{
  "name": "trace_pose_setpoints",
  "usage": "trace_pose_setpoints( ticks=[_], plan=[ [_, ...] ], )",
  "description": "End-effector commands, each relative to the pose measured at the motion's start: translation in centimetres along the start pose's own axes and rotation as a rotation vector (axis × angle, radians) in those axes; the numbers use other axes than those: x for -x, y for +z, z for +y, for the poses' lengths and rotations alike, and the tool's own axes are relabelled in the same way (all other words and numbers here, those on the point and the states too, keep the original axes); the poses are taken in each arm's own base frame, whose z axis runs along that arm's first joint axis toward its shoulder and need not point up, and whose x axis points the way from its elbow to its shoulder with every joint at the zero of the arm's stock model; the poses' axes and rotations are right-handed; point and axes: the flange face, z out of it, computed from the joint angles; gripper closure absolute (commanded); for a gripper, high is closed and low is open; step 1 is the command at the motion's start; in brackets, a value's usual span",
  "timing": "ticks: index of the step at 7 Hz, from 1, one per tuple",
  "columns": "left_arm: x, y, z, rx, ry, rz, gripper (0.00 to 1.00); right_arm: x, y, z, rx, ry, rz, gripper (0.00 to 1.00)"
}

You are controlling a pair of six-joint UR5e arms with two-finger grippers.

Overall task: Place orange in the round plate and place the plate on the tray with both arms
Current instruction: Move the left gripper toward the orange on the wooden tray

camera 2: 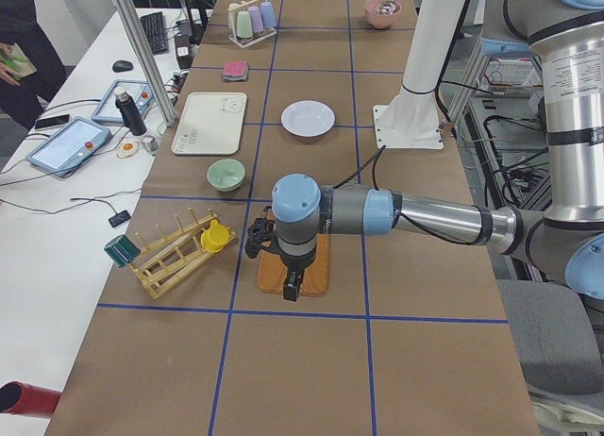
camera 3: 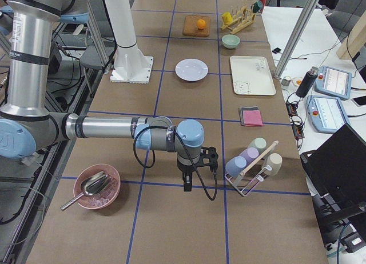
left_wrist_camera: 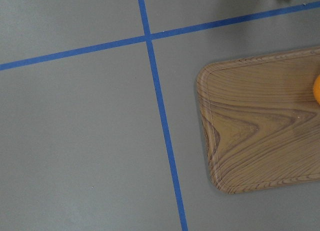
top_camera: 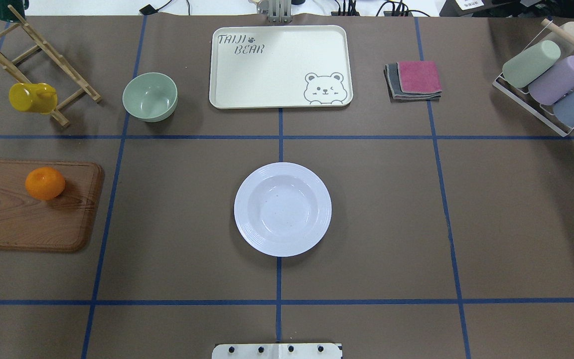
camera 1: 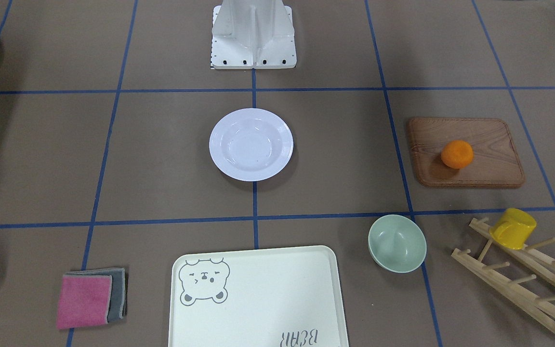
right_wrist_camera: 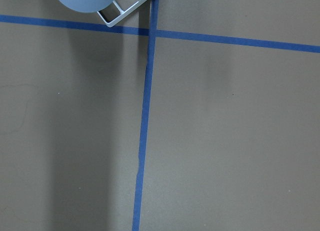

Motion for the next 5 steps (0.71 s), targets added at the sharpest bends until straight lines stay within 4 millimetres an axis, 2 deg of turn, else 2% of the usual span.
trace_pose_setpoints(
  ticks=[1,2,3,4,5],
  plan=[
    [-2.0,-1.8,0.6,-0.032,0.034,-0.014,0.01,0.6,-0.7,-0.2,-0.015,-0.013,-0.002,0.00],
    [-2.1,-2.0,0.4,-0.039,0.039,-0.016,0.01,0.6,-0.6,-0.5,-0.016,-0.012,0.001,0.00],
    [-3.1,-3.0,-0.5,-0.071,0.069,-0.016,0.01,1.6,-1.7,-1.4,-0.071,-0.051,0.001,0.00],
    [-4.1,-4.4,-2.7,-0.137,0.137,-0.032,0.01,2.4,-2.7,-2.6,-0.153,-0.123,0.004,0.00],
    [-4.2,-5.0,-5.9,-0.192,0.196,-0.023,0.01,3.4,-3.4,-3.3,-0.214,-0.181,-0.039,0.00]
  ],
)
